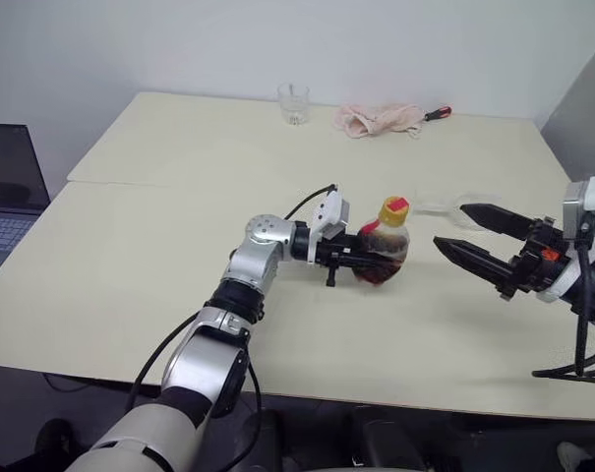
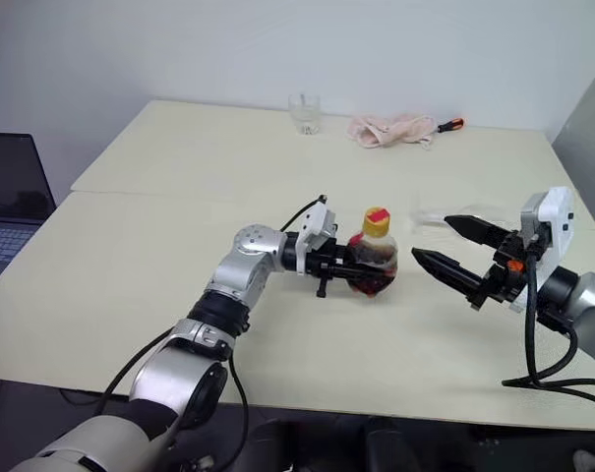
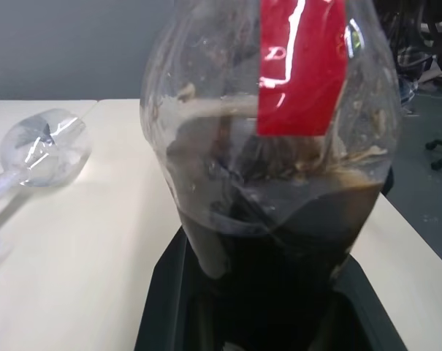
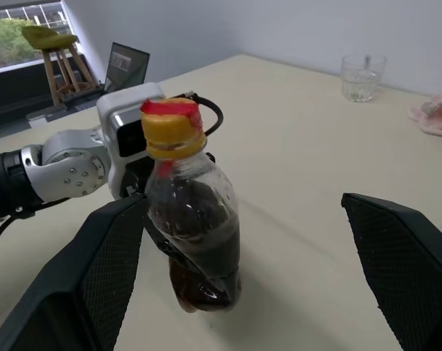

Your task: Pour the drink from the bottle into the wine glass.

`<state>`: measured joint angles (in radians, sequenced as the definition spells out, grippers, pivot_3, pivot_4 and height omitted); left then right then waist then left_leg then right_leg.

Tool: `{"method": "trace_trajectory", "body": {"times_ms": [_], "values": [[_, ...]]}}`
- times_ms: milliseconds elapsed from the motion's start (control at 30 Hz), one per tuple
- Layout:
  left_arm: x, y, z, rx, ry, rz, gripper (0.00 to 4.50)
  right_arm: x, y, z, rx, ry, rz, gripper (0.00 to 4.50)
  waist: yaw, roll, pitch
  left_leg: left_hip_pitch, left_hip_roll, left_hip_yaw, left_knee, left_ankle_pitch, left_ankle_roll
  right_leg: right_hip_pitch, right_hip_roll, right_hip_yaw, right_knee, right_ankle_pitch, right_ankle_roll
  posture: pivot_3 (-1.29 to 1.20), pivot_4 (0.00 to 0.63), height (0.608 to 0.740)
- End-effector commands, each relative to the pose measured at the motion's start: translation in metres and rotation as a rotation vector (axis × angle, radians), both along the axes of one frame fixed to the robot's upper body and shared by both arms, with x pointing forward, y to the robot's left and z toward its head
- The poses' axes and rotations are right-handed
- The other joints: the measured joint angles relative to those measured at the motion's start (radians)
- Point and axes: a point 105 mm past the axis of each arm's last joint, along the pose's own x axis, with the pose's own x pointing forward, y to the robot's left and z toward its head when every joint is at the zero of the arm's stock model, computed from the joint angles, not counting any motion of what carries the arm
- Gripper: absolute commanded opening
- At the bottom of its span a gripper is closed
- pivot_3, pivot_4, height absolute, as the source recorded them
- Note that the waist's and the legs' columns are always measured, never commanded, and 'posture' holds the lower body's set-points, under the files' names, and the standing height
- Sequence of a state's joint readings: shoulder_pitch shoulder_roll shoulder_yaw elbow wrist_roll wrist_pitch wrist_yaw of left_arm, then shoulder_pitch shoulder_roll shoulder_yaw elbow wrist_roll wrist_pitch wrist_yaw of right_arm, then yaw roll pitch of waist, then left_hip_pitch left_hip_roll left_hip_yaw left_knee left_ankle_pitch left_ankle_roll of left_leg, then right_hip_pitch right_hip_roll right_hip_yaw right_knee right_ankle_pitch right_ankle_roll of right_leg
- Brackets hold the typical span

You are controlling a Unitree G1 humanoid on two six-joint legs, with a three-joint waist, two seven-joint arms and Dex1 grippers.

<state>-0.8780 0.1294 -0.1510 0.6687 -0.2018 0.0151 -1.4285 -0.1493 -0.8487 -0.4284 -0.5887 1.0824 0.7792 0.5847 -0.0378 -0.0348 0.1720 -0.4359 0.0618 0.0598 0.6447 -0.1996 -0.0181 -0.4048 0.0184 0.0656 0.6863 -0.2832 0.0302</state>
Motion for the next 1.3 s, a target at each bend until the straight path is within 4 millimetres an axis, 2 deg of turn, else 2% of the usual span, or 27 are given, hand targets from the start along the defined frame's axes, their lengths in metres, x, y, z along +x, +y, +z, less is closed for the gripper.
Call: {"method": "trace_trajectory", "body": {"times_ms": [33,200,433,867,1033,1300], "values": [[-0.004,-0.006,0.018,-0.051,-0.057,-0.027,0.68,-0.006,0.032,0.019,0.001,-0.080,0.122,4.50,-0.005,0.000,0.000,0.001,0.000,0.000,0.000,0.000,0.000,0.000,0.000,0.000,0.001,0.000,0.000,0.00,0.150,0.740],[-0.006,-0.010,0.020,-0.055,-0.058,-0.036,0.68,0.007,0.051,0.026,0.019,-0.112,0.138,4.50,0.001,0.000,0.000,0.000,0.000,-0.001,-0.001,0.000,0.000,0.000,0.001,0.000,0.000,0.000,0.000,0.00,0.150,0.740],[-0.011,-0.013,0.018,-0.051,-0.059,-0.059,0.68,0.019,0.058,0.019,-0.031,-0.111,0.147,4.50,0.008,0.000,0.000,-0.002,0.000,0.001,0.000,0.000,0.000,0.000,-0.001,-0.001,-0.003,0.000,0.000,0.00,0.150,0.740],[-0.015,-0.015,0.018,-0.054,-0.057,-0.074,0.68,0.044,0.068,0.020,-0.019,-0.124,0.184,4.50,0.007,0.000,0.000,-0.002,0.000,0.000,0.000,0.000,0.000,0.000,-0.001,-0.001,-0.003,0.000,-0.001,0.00,0.150,0.740],[-0.015,-0.015,0.018,-0.055,-0.058,-0.076,0.68,0.051,0.068,0.020,-0.015,-0.126,0.191,4.50,0.008,0.000,0.000,-0.002,0.000,0.000,0.000,0.000,0.000,0.000,-0.001,-0.002,-0.003,0.001,-0.001,0.00,0.150,0.740],[-0.013,-0.008,0.018,-0.049,-0.058,-0.058,0.68,0.049,0.049,0.021,-0.007,-0.124,0.143,4.50,0.008,0.000,0.000,-0.002,0.000,0.000,0.000,0.000,0.000,0.000,-0.001,-0.002,-0.003,0.001,-0.002,0.00,0.150,0.740]]}}
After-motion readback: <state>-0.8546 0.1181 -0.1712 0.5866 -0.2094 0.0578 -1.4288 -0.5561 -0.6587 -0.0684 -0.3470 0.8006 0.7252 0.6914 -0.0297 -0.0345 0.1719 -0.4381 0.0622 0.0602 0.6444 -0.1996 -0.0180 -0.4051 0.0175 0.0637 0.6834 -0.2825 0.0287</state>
